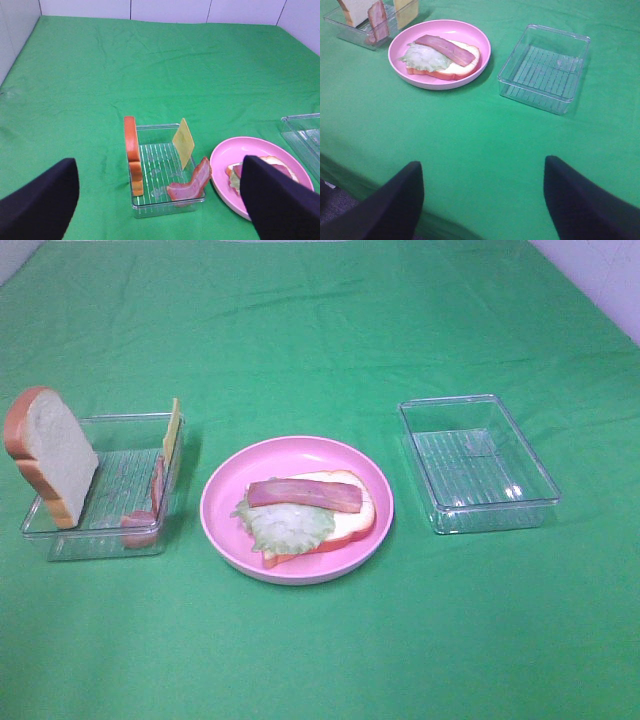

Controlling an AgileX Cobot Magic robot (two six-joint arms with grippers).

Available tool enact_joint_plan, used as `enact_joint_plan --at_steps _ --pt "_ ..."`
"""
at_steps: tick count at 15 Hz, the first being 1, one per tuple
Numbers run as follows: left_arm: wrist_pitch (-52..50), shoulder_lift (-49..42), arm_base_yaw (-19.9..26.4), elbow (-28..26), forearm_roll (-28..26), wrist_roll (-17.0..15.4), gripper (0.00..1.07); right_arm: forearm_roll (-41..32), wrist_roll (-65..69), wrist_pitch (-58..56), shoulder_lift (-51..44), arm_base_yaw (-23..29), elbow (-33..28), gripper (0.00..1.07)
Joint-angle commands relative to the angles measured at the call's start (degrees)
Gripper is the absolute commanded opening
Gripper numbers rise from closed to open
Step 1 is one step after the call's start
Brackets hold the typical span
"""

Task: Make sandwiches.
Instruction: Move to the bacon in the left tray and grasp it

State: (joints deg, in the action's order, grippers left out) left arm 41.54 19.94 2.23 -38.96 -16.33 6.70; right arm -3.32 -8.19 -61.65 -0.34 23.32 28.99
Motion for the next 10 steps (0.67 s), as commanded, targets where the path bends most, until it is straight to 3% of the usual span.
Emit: enact_joint_plan --at_steps 1,6,10 --pt "-0.97 15.18 -0.11 -6.53 -3.32 -0.11 0.84 0.11 -0.63 0.74 -0.63 0.06 -0.11 0.66" --pt "10.89 39.82 -0.52 -17.99 -6.36 0.0 0.84 0.11 -0.63 0.74 -0.63 0.06 -0.11 0.66" --pt "12.72 50.88 -6.36 -22.06 -6.25 -1.89 0.84 0.11 -0.63 0.74 -0.63 0.06 -0.11 0.66"
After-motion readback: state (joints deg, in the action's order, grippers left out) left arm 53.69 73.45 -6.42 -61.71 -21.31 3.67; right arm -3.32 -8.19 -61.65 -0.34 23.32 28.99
